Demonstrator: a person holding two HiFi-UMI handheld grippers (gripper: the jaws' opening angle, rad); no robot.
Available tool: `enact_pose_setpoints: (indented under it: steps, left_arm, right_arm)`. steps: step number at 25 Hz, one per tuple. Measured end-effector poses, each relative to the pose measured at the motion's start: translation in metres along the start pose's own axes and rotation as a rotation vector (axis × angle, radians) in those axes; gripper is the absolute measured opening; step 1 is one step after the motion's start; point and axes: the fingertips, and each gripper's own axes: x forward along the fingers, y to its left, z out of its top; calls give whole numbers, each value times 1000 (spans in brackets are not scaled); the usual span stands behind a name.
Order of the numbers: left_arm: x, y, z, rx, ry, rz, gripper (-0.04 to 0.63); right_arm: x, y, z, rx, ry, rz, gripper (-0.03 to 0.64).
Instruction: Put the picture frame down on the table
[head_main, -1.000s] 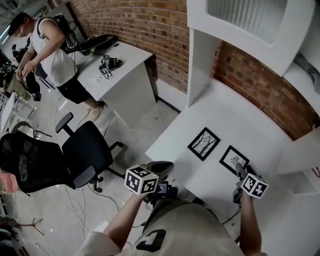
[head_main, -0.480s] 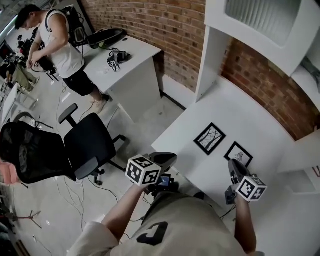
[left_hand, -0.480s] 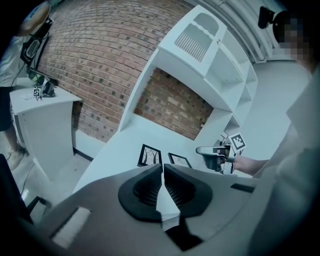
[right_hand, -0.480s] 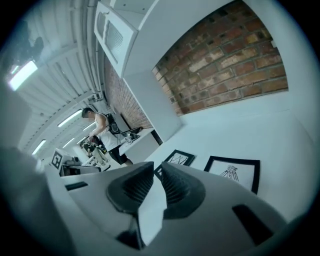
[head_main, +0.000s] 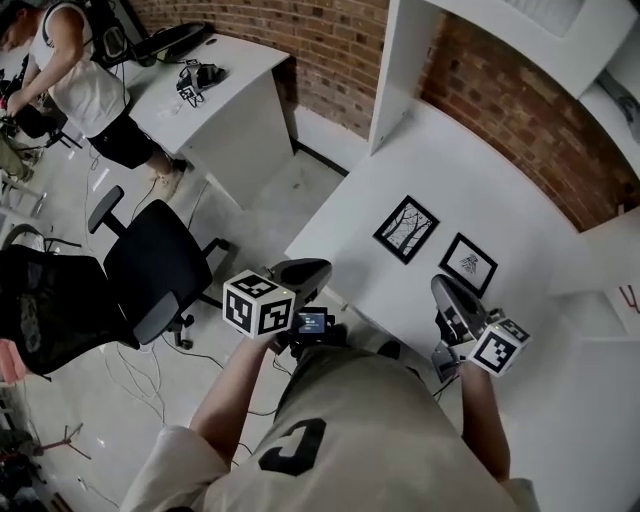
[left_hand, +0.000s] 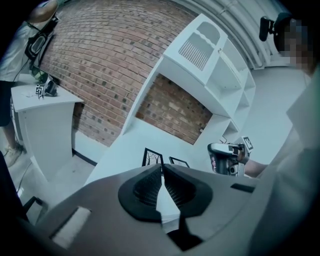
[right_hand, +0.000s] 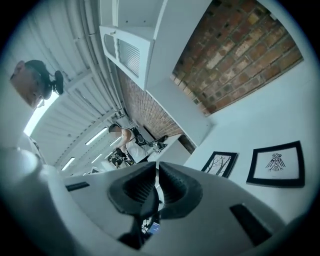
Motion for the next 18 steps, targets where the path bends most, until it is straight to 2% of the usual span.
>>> enact_pose_setpoints:
  steps: [6,18]
  left_arm:
    - [0,5,-8,-3,18,-55,15]
    - [-1,13,-25,11,71,-143,15]
  right_arm:
    - [4,19,-14,28,-5,-23,18]
    - [3,33,-44,88,-30,-146,8]
